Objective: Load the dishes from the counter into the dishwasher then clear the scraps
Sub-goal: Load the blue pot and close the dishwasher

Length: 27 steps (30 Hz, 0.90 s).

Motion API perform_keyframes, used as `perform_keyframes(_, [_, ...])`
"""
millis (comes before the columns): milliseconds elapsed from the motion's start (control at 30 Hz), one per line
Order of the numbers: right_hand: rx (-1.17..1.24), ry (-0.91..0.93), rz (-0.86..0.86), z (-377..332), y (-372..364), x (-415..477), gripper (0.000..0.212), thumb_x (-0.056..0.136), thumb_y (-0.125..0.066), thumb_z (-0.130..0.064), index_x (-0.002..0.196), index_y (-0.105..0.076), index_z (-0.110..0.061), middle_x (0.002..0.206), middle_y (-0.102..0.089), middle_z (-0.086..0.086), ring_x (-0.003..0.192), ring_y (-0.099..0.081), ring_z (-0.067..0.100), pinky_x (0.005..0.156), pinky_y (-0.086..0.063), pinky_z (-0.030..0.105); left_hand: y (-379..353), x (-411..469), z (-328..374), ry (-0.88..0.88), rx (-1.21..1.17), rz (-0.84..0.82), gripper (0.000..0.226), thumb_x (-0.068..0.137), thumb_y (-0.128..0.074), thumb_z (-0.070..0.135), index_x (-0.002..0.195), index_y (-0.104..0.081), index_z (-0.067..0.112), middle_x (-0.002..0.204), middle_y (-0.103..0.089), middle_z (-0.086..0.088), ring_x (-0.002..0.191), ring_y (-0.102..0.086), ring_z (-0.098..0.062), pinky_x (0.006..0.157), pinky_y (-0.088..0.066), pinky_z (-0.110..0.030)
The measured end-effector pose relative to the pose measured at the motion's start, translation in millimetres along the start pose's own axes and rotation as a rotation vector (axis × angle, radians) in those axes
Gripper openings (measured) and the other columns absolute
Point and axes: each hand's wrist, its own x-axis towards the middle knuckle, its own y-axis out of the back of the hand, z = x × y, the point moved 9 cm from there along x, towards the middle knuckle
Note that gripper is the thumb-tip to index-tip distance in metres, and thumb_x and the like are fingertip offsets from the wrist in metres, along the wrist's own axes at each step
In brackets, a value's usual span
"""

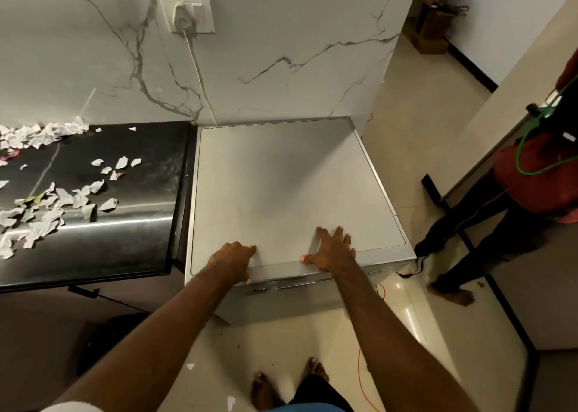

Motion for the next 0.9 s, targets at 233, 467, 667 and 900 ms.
perform_keyframes(233, [-0.076,-0.009,-0.008,-6.3,5.3,8.1,0.106,0.068,-0.090,-0.058,0.152,-0.031,-0.032,0.166,-0.013,0.022,0.150,-0.020,0.049,0.114,-0.036,0.066,2.9,3.8,0.9,0.000,0.002,0.009,0.082,0.078,-0.085,0.040,0.146,-0.045,0.023,0.129,-0.061,-0.008,0.121,-0.057,-0.030,0.094,-0.054,-0.041])
perform_keyframes(467, [-0.108,0.024,-0.014,-5.2,5.9,6.9,0.109,0.071,-0.087,-0.061,0.156,-0.027,-0.031,0.165,-0.015,0.022,0.149,-0.022,0.050,0.112,-0.040,0.064,4.5,3.3,-0.3,-0.001,0.030,0.030,0.078,0.079,-0.083,0.042,0.145,-0.046,0.023,0.130,-0.060,-0.009,0.121,-0.057,-0.030,0.094,-0.053,-0.042])
perform_keyframes(667, [-0.114,0.033,-0.019,-6.4,6.3,7.1,0.111,0.071,-0.087,-0.061,0.158,-0.025,-0.030,0.165,-0.015,0.023,0.148,-0.022,0.051,0.113,-0.040,0.064,5.6,3.4,0.4,-0.003,0.035,0.041,0.077,0.079,-0.083,0.042,0.144,-0.047,0.023,0.129,-0.060,-0.009,0.121,-0.058,-0.030,0.095,-0.053,-0.042])
perform_keyframes(900, [-0.131,0.050,-0.007,-9.1,9.4,4.2,0.106,0.072,-0.086,-0.062,0.155,-0.029,-0.028,0.161,-0.021,0.022,0.145,-0.028,0.050,0.111,-0.043,0.062,4.6,3.5,-0.4,-0.016,0.012,0.043,0.079,0.078,-0.084,0.041,0.145,-0.046,0.023,0.130,-0.059,-0.009,0.121,-0.056,-0.029,0.096,-0.051,-0.041])
